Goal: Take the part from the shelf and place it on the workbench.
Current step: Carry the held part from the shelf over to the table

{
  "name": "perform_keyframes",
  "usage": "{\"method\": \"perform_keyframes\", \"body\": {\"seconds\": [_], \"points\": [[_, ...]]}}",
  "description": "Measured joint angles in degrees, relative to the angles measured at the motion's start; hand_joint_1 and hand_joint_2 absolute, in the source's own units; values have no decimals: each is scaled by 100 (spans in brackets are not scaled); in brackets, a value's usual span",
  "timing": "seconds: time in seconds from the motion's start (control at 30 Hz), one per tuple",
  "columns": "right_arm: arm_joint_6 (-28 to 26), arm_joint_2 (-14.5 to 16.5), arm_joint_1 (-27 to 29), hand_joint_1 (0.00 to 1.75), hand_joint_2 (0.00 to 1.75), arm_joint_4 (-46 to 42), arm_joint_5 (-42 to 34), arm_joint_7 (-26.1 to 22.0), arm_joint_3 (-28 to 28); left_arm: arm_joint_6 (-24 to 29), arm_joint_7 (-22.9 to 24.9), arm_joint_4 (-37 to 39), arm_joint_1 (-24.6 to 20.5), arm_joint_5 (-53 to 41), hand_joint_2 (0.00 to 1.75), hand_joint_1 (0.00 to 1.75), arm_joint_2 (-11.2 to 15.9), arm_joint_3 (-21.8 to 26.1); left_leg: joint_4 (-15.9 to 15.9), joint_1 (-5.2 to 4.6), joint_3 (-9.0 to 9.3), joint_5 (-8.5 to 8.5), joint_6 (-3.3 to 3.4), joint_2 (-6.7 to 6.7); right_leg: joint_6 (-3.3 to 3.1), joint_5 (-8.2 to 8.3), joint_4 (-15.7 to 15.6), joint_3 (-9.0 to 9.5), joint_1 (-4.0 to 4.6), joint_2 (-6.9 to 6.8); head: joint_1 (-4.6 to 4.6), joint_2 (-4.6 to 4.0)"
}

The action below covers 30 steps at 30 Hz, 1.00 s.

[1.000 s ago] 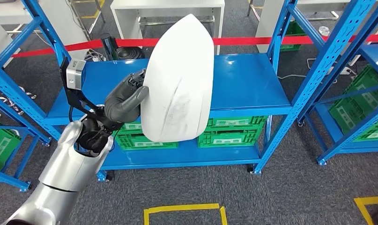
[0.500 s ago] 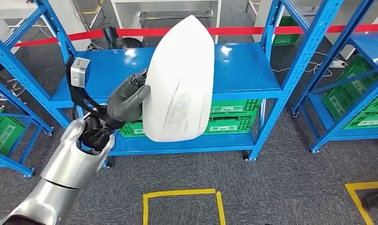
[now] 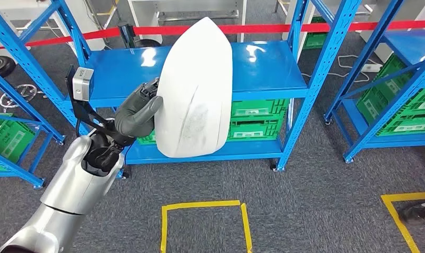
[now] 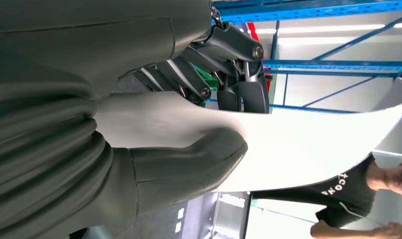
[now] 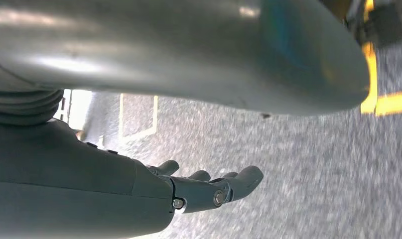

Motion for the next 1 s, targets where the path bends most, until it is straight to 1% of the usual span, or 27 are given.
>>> {"method": "perform_keyframes", "body": {"seconds": [0.03,0.07,0.1,0.17,0.2,0.23,0.27,0.3,0.33,0.4,0.43,0.47,0.5,0.53,0.57,0.6,0.63,0.67,0.7,0.73,0.77,0.8,0.83,0.9,0.93,0.97,1.0], "points": [[3,-4,1,0,0,0,-4,-3,-10,14,-7,-4,-12,-3,175,175,5,0,-60,11,-23,85,36,5,31,-20,-6,-14,4,5,-8,0],[4,-7,3,0,0,1,-7,-2,-21,27,-17,-10,-17,-14,175,175,8,1,-120,28,-56,190,77,13,51,-154,64,-51,10,10,-7,0],[3,-11,6,0,0,1,-10,0,-33,38,-32,-15,-21,-35,175,175,10,2,-167,49,-115,304,100,19,66,-402,261,-119,16,14,-3,0],[-1,-25,6,0,0,1,-10,4,-60,67,-68,-21,-14,-106,175,175,18,6,-170,50,-300,488,115,23,104,-1009,943,-281,16,16,15,0],[-6,-35,5,0,0,0,-10,1,-73,91,-92,-21,-2,-155,175,175,25,10,-157,52,-416,571,106,26,126,-1170,1293,-327,14,16,21,0],[-13,-45,5,0,0,0,-10,-2,-86,115,-117,-18,13,-204,175,175,33,15,-137,56,-532,645,96,33,147,-1185,1523,-311,10,14,22,0],[-19,-51,6,0,0,0,-10,-6,-97,135,-143,-16,26,-248,175,175,44,22,-106,66,-652,713,80,39,165,-1082,1574,-206,3,13,23,0],[-25,-54,6,0,0,0,-11,-10,-107,154,-166,-16,35,-284,175,175,54,31,-61,80,-773,772,57,44,183,-936,1429,-3,-8,10,24,0],[-28,-54,1,0,0,0,-11,-12,-115,172,-183,-19,40,-303,175,175,63,42,3,92,-883,820,26,47,205,-874,1111,282,-25,5,24,0],[-29,-54,-12,0,0,0,-10,-14,-123,206,-205,-43,51,-321,175,175,83,91,140,88,-1050,887,-45,49,158,-1009,415,791,-17,20,34,0],[-29,-53,-17,0,0,0,-9,-11,-123,218,-211,-56,58,-330,175,175,90,119,183,77,-1088,914,-76,49,108,-1120,222,909,-10,31,37,0],[-29,-53,-16,0,0,0,-9,-7,-125,227,-214,-67,67,-344,175,175,96,147,192,71,-1105,946,-105,48,40,-1164,157,928,7,42,37,0],[-29,-52,-10,0,0,1,-9,-1,-126,232,-214,-72,80,-361,175,175,101,165,179,73,-1116,989,-133,48,-14,-1126,166,883,-1,39,34,0],[-29,-51,-10,0,0,2,-8,4,-126,237,-214,-75,95,-375,175,175,113,181,184,83,-1143,979,-164,38,-56,-1081,159,844,-8,25,34,0],[-29,-49,-13,0,0,3,-8,7,-127,245,-211,-77,111,-388,175,175,126,198,255,96,-1192,861,-202,27,-97,-1010,144,786,-14,11,28,0],[-28,-48,-17,0,0,4,-7,9,-127,253,-210,-79,125,-396,175,175,142,217,430,108,-1263,643,-239,17,-129,-925,128,717,-26,-2,23,0],[-28,-46,-23,0,0,4,-7,9,-127,262,-210,-80,136,-398,175,175,159,242,716,120,-1344,339,-274,7,-147,-844,123,639,-29,-10,17,0],[-28,-46,-24,0,0,4,-7,10,-128,269,-208,-80,147,-401,175,175,168,267,1085,130,-1427,42,-303,5,-155,-763,121,552,-30,-11,9,0],[-27,-46,-23,0,0,4,-7,10,-128,273,-207,-80,165,-401,175,175,178,290,1442,138,-1478,-155,-321,5,-154,-689,122,465,-29,-12,9,0],[-27,-46,-22,0,0,4,-6,10,-129,274,-204,-79,188,-404,175,175,186,306,1691,142,-1466,-227,-328,5,-150,-615,125,372,-28,-14,9,0],[-26,-46,-21,0,0,4,-4,10,-129,275,-198,-79,212,-412,175,175,191,318,1761,143,-1361,-185,-323,3,-141,-543,127,281,-27,-15,8,0],[-24,-46,-22,0,0,4,-1,10,-129,277,-191,-79,229,-428,175,175,196,330,1619,143,-1153,-70,-308,2,-130,-475,127,197,-26,-15,9,0],[-22,-46,-24,0,0,4,3,9,-129,278,-182,-83,237,-447,175,175,198,343,1286,141,-841,34,-280,-4,-116,-408,127,127,-25,-14,8,0],[-20,-45,-29,0,0,4,12,8,-129,276,-168,-113,242,-498,175,175,197,384,482,116,-217,4,-215,-22,-65,-292,115,47,-24,-7,13,0],[-18,-45,-31,0,0,4,17,8,-129,273,-165,-133,244,-514,175,175,196,409,210,96,-43,-51,-183,-34,-28,-238,99,43,-30,-4,13,0],[-15,-44,-32,0,0,4,21,7,-129,271,-163,-151,247,-528,175,175,196,434,80,73,15,-90,-149,-40,17,-182,66,50,-39,-3,3,0],[-11,-44,-32,0,0,4,25,7,-129,268,-162,-162,252,-533,175,175,196,453,59,58,-13,-40,-110,-41,67,-121,17,64,-43,-1,-6,0]]}}
